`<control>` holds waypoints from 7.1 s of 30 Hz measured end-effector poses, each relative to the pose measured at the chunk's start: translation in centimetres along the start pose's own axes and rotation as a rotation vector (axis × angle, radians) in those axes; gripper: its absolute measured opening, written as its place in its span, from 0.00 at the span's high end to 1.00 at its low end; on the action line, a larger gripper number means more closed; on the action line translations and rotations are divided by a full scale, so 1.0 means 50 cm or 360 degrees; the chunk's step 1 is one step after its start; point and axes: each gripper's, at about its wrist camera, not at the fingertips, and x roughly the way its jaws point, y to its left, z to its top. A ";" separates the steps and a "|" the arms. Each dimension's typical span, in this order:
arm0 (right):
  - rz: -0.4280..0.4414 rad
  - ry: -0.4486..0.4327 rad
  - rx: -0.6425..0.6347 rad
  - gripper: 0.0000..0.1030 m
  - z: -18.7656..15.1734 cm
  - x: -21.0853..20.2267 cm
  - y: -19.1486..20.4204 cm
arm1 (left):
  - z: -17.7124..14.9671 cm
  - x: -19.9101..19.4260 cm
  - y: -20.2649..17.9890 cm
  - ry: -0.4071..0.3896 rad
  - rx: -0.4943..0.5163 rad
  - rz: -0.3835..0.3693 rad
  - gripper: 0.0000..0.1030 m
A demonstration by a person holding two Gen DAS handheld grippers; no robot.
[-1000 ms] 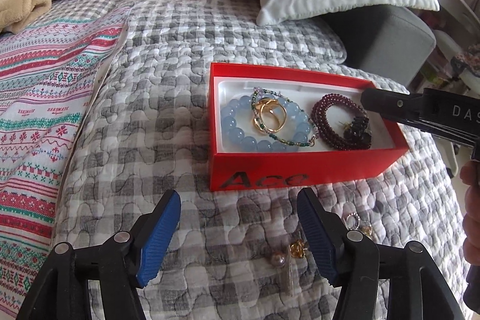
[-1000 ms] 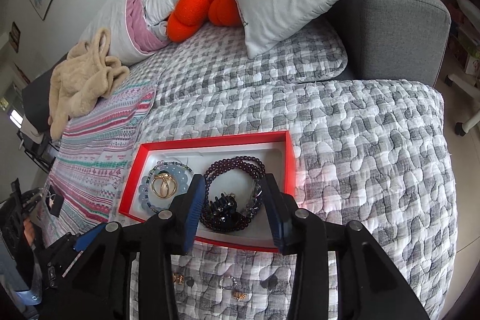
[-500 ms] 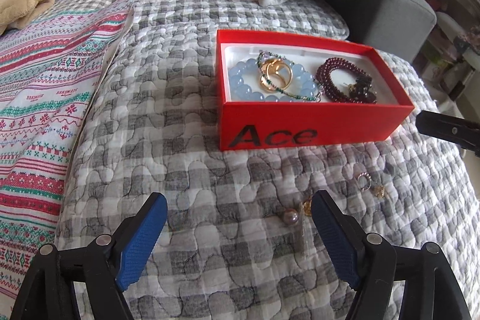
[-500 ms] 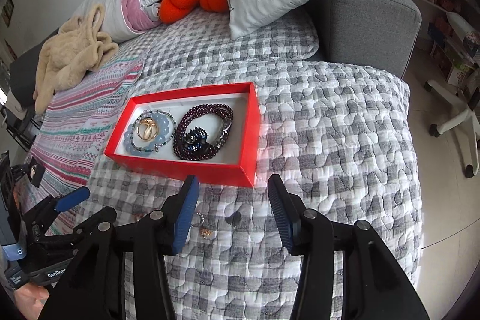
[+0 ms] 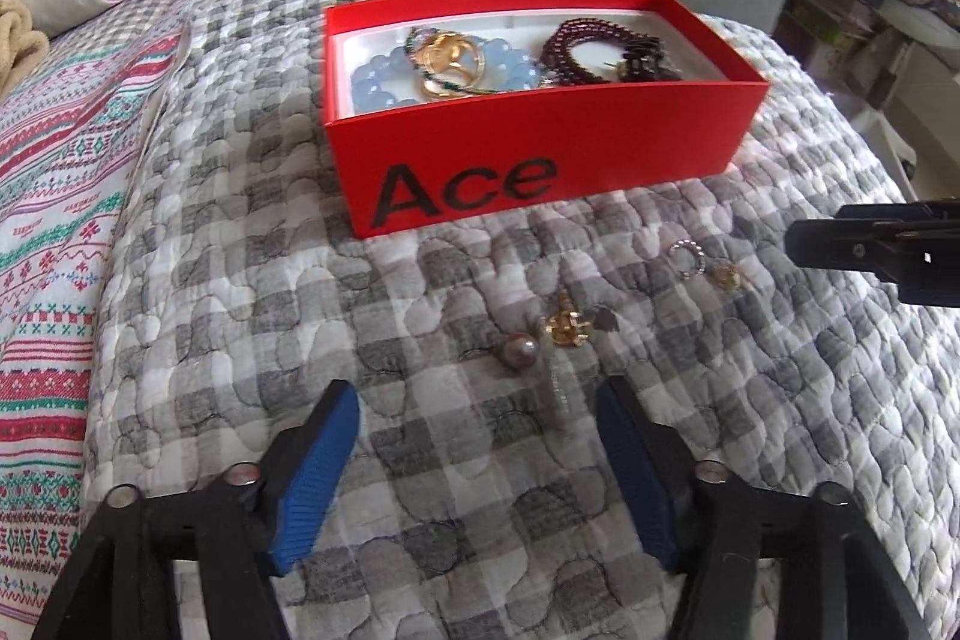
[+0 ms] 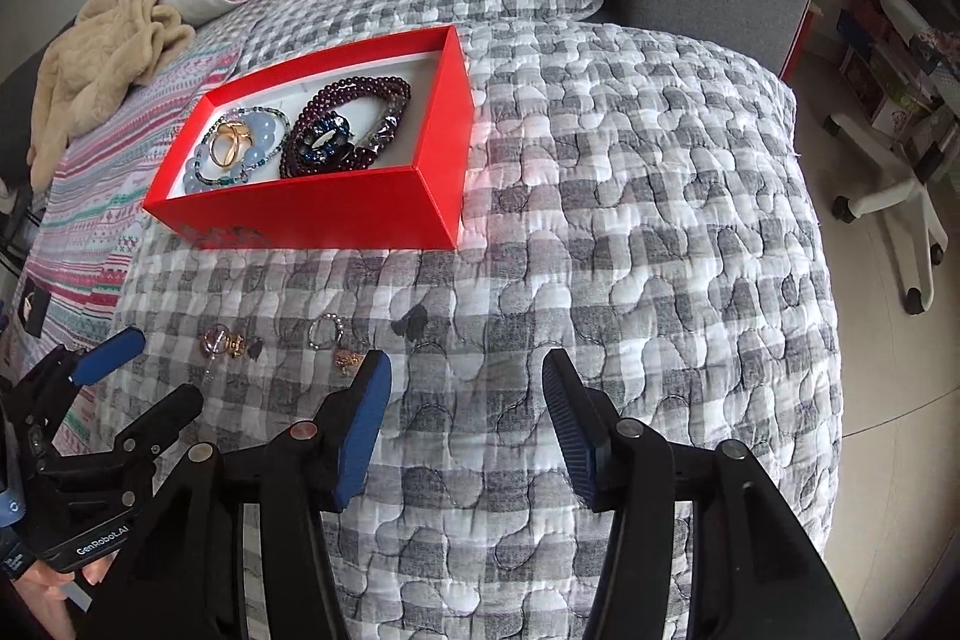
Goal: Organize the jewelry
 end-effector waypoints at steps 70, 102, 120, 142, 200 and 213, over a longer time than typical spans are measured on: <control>0.0192 0.0053 0.0037 0.89 0.026 0.028 0.035 | 0.070 0.035 0.012 0.0051 -0.0312 -0.0379 1.00; 0.0229 0.0018 0.0082 0.88 0.022 -0.006 0.018 | 0.073 0.035 0.018 0.0115 -0.0359 -0.0397 0.99; 0.0259 0.0021 0.0111 0.88 0.028 -0.007 0.014 | 0.083 0.079 0.000 0.0225 -0.0242 -0.0370 0.82; 0.0321 -0.0082 0.0128 0.88 0.057 -0.032 0.008 | 0.115 -0.006 0.002 0.0016 -0.0205 -0.0323 0.89; 0.0315 -0.0167 0.0045 0.60 0.094 -0.047 0.030 | 0.058 -0.002 0.099 0.0093 -0.0470 -0.0206 0.36; 0.0101 -0.0037 -0.0017 0.49 0.028 -0.033 0.019 | 0.020 0.010 0.095 0.0206 -0.0513 -0.0298 0.43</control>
